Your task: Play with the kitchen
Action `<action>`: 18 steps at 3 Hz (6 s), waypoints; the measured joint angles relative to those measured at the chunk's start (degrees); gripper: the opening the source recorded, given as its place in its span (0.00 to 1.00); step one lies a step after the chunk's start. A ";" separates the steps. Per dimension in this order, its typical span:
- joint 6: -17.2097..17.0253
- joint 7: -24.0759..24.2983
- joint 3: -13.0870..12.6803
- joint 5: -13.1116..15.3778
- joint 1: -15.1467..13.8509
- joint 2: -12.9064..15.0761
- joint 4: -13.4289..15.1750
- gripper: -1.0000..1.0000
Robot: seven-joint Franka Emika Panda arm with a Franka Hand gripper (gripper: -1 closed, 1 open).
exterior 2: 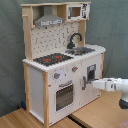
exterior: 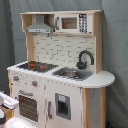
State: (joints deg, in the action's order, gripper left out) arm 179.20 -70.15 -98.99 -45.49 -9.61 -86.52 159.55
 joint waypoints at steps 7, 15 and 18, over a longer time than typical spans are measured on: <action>9.33 42.74 -8.97 0.00 -9.37 -0.33 -1.35 1.00; 19.51 82.76 -10.83 -0.12 -32.14 -0.33 -13.42 1.00; 20.18 79.52 -10.73 -0.12 -43.05 -0.65 -23.74 1.00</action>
State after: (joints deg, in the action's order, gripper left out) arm 199.37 9.37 -109.72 -45.61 -52.66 -87.17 135.81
